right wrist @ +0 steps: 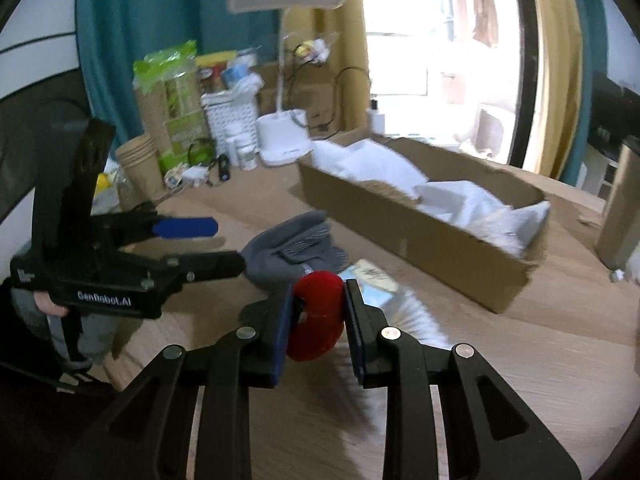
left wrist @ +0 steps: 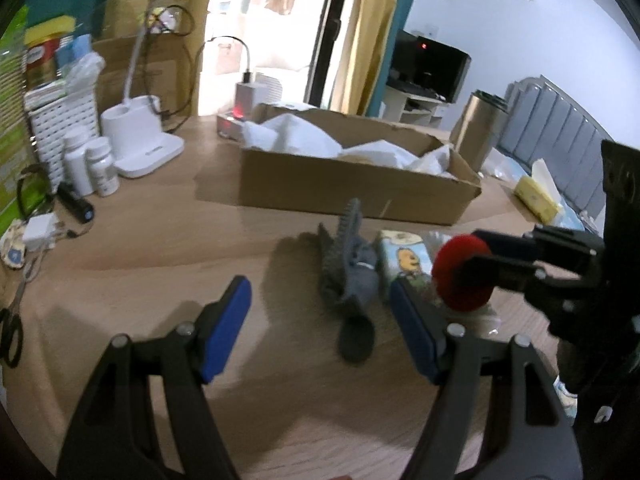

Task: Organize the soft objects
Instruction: 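Grasp the grey glove with the left tool while the right tool grasps the red ball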

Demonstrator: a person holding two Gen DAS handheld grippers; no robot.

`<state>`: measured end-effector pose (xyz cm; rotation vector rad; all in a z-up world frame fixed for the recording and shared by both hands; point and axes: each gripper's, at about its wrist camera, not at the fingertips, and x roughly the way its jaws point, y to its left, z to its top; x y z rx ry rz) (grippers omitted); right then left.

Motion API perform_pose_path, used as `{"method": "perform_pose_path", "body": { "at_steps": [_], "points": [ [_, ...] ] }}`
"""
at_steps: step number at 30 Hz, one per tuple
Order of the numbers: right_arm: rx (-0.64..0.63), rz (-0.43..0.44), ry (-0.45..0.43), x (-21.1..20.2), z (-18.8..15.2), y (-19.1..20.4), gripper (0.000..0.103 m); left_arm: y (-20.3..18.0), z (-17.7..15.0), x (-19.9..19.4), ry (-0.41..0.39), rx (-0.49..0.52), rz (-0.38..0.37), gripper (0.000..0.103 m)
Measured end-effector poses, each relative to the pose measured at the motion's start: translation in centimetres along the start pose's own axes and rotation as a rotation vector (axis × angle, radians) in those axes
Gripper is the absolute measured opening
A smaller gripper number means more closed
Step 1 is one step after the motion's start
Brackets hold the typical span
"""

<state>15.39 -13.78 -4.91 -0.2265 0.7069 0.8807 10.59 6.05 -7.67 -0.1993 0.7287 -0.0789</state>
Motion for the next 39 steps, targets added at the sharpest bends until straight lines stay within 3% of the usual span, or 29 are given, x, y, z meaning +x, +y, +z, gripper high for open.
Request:
{"method": "perform_pose_path", "body": {
  "at_steps": [12,20,31,33,35,39],
  "points": [
    [0.112,-0.116,-0.034,-2.0,-1.7,-5.7,0.027,-2.0,1.2,3.7,0.060,0.037,-0.008,0.073],
    [0.136,-0.082,-0.031,-1.5,-2.7,-6.1,0.028,-2.3,1.3,5.8,0.118,0.048,0.067,0.073],
    [0.147,-0.072,-0.014,-1.0,-2.9,-6.2,0.034,-2.5,0.9,6.2,0.126,0.067,0.052,0.072],
    [0.143,-0.061,-0.007,-0.8,-2.9,-6.0,0.036,-2.6,0.9,6.0,0.119,0.071,0.045,0.070],
    [0.139,-0.053,-0.001,-0.7,-2.9,-5.8,0.036,-2.8,0.8,5.9,0.116,0.079,0.038,0.060],
    [0.134,-0.047,0.030,0.0,-2.9,-5.5,0.036,-3.5,0.5,5.8,0.125,0.126,0.037,0.050]
  ]
}}
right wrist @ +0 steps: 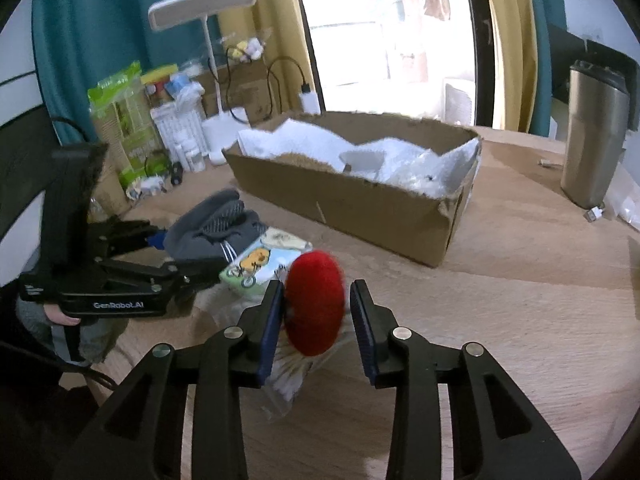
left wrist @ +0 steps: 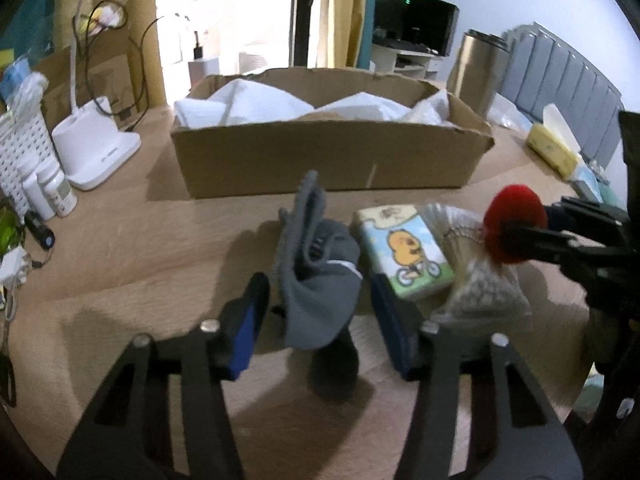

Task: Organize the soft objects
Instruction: 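Grasp the grey glove with the left tool while the right tool grasps the red ball, then carry the grey glove and red ball with both tools over the box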

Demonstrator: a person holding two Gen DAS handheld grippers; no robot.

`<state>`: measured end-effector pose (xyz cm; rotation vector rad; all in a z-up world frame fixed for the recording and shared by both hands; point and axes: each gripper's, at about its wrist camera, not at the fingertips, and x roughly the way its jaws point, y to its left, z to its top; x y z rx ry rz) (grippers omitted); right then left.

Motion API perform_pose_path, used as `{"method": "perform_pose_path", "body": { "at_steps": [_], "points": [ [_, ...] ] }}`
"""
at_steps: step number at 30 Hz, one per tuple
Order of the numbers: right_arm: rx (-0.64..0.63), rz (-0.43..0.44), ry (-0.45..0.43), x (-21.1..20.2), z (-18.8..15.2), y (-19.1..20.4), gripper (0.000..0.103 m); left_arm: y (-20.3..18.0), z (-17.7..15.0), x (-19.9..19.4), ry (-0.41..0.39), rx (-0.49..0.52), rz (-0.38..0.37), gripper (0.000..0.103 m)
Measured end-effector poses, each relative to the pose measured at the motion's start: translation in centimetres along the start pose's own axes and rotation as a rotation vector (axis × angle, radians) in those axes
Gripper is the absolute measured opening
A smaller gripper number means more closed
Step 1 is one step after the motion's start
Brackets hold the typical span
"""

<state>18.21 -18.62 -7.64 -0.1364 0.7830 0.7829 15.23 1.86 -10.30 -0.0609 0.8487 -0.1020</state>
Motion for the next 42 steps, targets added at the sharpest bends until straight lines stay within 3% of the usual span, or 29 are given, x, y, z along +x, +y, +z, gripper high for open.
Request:
{"method": "perform_pose_path", "body": {
  "at_steps": [8,13,29,42],
  "points": [
    [0.003,0.015,-0.015,-0.2,-0.1,0.0,0.034,-0.3,-0.1,-0.2,-0.004,0.020,-0.022,0.033],
    [0.000,0.016,-0.035,-0.6,0.1,0.0,0.034,-0.5,-0.2,-0.7,-0.014,0.026,-0.045,0.030],
    [-0.019,0.009,-0.102,-2.6,1.2,0.3,0.034,-0.4,0.7,-4.1,-0.097,0.019,-0.084,0.030],
    [-0.025,-0.036,-0.165,-4.3,2.9,-0.8,0.034,-0.4,2.6,-7.2,-0.234,0.041,-0.103,0.030]
  ]
}}
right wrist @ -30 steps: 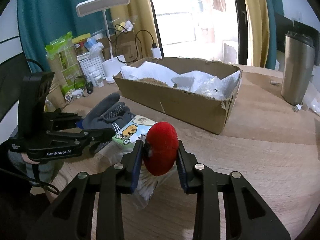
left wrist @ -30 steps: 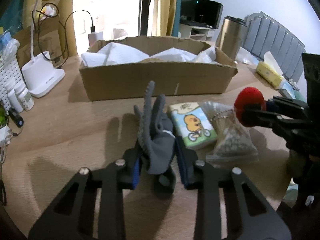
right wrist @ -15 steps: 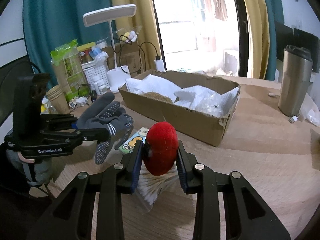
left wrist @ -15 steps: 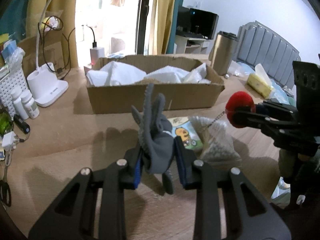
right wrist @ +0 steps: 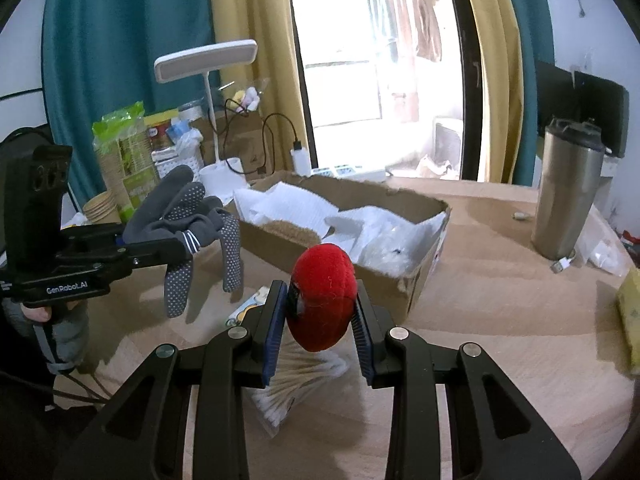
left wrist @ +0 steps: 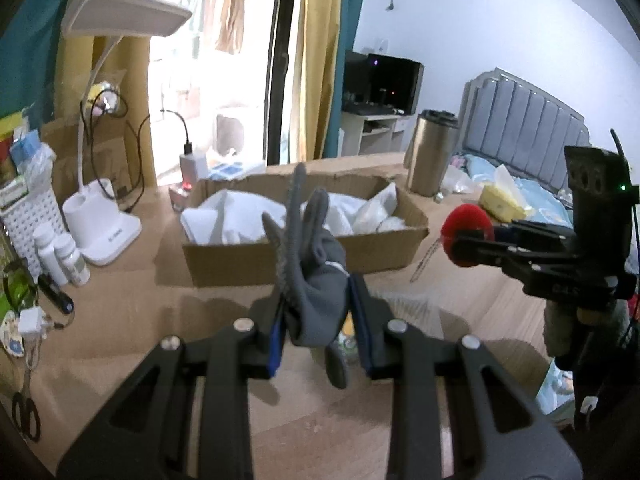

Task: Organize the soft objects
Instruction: 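Carry the grey glove and red ball with both tools over the box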

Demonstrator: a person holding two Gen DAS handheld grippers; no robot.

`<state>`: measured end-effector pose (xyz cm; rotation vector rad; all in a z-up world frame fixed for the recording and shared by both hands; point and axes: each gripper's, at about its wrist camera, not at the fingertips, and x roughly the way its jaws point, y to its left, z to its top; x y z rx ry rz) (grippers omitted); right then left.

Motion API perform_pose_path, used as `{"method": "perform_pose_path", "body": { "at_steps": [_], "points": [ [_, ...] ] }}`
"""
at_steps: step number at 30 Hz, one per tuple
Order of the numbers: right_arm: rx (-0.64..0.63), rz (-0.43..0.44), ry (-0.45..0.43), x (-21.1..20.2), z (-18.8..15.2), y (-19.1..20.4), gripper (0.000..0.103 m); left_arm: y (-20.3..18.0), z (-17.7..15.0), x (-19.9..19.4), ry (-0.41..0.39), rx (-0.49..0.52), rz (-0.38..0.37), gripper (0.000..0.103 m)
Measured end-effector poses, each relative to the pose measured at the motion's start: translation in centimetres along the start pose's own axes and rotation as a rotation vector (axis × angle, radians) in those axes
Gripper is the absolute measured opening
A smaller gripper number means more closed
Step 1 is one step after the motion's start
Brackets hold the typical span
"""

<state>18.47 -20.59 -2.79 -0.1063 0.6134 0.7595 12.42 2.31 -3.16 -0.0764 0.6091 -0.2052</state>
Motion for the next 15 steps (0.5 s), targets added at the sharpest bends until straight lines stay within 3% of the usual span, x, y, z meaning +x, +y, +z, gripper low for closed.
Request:
{"method": "perform_pose_path", "body": {
  "at_steps": [15],
  "points": [
    [-0.040,-0.032,-0.067,-0.3,2.6,-0.9,0.034,-0.4,2.4,0.9,-0.047,0.023,-0.019,0.030]
  ]
}}
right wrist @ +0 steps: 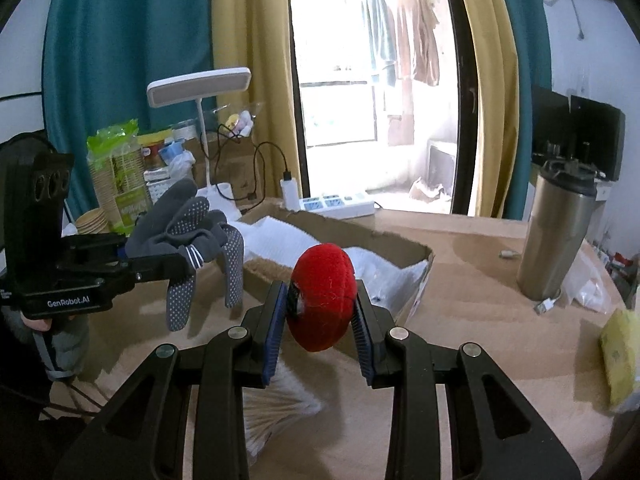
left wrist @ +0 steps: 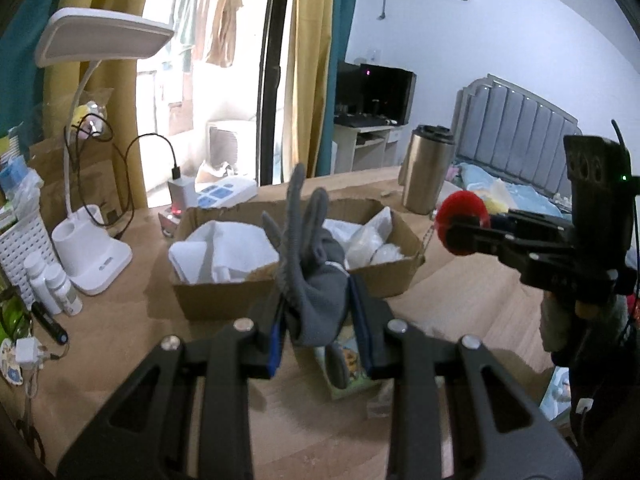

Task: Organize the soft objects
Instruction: 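Carry the grey glove and red ball with both tools over the box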

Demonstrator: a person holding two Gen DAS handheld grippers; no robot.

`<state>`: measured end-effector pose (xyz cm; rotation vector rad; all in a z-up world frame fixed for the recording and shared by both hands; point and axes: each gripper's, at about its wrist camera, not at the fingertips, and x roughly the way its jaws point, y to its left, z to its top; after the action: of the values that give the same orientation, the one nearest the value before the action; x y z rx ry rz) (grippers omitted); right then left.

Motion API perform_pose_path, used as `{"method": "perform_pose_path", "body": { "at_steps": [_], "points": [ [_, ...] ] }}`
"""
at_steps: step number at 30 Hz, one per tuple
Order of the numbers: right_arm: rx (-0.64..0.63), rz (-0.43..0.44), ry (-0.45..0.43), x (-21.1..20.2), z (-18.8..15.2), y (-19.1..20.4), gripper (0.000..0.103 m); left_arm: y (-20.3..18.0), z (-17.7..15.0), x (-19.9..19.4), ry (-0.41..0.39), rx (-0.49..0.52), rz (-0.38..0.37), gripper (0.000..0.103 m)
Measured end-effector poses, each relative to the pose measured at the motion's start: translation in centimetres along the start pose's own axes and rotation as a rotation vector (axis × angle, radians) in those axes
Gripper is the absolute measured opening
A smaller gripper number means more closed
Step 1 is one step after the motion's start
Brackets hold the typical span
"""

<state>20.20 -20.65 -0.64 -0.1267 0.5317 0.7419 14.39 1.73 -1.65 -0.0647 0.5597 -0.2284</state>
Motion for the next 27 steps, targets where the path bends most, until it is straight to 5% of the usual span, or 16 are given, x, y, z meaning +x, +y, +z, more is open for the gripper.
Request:
{"method": "perform_pose_path", "body": {
  "at_steps": [27],
  "points": [
    [0.006,-0.016,-0.048,2.7,2.5,-2.8,0.034,0.2,3.7,4.8,-0.023,-0.042,-0.112,0.030]
  ]
}}
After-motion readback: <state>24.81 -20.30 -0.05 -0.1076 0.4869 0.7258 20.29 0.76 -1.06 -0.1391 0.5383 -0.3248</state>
